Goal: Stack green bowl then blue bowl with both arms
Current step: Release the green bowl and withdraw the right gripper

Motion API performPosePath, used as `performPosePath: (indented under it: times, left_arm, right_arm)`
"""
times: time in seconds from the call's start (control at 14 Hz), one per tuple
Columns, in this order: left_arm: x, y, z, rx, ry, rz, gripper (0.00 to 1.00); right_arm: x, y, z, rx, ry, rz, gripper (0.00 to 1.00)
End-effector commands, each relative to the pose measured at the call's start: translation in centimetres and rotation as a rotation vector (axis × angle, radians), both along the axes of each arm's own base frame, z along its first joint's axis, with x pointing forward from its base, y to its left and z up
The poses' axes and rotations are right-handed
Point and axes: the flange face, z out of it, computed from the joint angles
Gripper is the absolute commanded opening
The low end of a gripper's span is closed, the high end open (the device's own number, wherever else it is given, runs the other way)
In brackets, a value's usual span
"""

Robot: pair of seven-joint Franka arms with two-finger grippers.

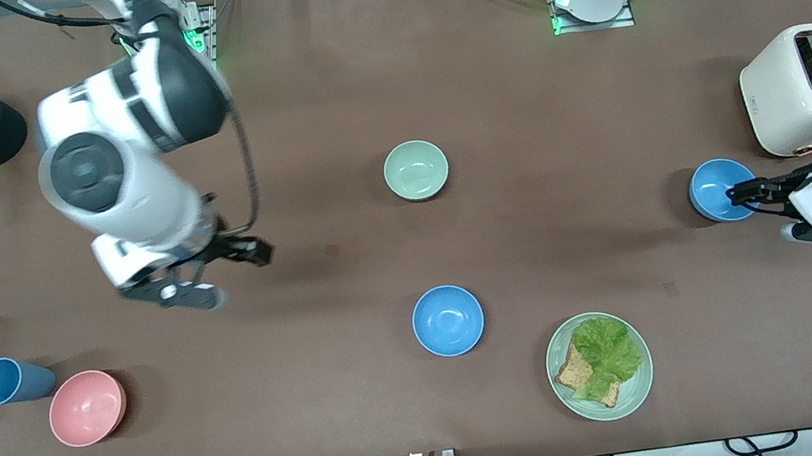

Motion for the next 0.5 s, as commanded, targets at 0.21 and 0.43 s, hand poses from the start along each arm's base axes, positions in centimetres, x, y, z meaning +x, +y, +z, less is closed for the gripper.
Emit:
performPosePath:
  times: [0.21, 0.43]
  left_arm:
    - [-2.7, 2.7, -3.3, 0.006, -0.038, -0.082, 1.0]
    - [-5.8, 3.7, -4.0, 0.005, -0.023, -0.063, 1.0]
  right_arm:
    - [2.4, -13.8, 3.4, 0.017, -0.018, 0.141, 1.0]
    - [1.3, -20.7, 6.6, 0.043, -0.048, 0.142, 1.0]
